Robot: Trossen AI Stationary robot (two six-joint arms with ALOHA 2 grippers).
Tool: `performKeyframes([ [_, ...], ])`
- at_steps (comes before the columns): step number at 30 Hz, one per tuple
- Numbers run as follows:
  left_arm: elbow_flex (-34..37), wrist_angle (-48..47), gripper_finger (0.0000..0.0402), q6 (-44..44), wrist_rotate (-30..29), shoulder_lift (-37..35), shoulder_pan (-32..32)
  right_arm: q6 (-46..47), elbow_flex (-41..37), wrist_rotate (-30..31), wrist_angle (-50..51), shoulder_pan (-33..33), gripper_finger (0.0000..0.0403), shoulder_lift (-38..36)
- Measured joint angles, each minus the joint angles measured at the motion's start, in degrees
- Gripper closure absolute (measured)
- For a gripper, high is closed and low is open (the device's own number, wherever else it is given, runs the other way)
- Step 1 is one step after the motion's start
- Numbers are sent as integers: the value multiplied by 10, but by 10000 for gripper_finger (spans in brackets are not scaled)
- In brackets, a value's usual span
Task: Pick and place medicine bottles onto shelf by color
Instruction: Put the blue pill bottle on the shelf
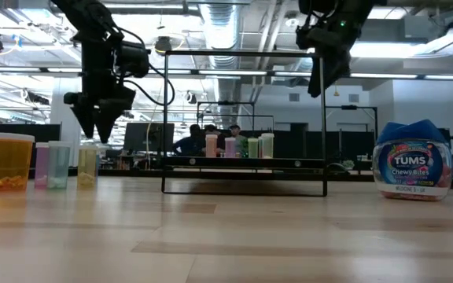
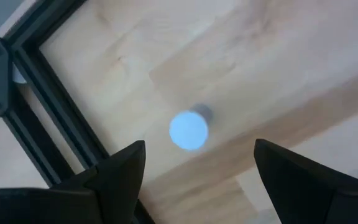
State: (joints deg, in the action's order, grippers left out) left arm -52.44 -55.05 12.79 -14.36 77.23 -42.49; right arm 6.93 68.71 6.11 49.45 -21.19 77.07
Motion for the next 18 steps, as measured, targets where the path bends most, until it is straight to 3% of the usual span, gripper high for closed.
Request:
performKeyframes([
  [18,51,88,114,27,6,47,-62,-30,-1,0,-8,-38,240,38],
])
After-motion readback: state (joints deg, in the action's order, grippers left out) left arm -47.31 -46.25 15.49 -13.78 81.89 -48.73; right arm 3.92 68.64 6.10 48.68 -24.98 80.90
